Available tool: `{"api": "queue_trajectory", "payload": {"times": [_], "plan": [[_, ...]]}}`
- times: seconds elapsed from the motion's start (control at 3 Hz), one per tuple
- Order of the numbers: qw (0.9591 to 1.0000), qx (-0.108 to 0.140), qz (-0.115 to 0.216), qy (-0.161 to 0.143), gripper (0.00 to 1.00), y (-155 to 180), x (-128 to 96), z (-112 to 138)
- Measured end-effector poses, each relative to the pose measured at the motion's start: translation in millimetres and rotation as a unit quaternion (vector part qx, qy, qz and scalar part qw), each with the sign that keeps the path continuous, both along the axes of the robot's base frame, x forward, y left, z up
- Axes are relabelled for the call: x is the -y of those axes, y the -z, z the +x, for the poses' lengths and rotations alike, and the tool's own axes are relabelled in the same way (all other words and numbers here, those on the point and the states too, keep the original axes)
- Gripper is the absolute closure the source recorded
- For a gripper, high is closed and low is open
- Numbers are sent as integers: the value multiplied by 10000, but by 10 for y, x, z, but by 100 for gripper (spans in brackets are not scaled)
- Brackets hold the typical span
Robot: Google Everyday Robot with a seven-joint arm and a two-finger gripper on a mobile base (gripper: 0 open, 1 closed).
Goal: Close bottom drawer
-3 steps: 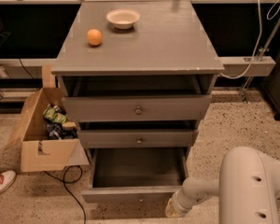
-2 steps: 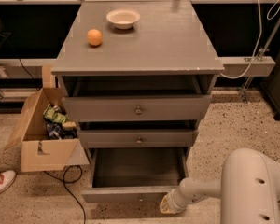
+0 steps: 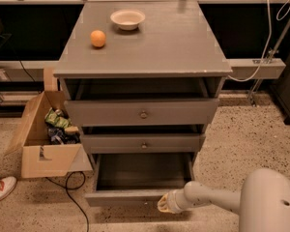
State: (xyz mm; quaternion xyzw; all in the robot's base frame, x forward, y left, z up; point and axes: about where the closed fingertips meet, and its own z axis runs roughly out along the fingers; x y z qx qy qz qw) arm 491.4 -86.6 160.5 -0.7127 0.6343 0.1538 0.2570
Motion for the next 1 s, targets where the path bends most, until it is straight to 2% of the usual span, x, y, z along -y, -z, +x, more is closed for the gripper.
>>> {"api": "queue_trajectory", "payload": {"times": [0.33,1.0], "plan": [[10000,1,-1,1,100,0,0,0],[9964,637,-375,410,100,109,99,321]]}}
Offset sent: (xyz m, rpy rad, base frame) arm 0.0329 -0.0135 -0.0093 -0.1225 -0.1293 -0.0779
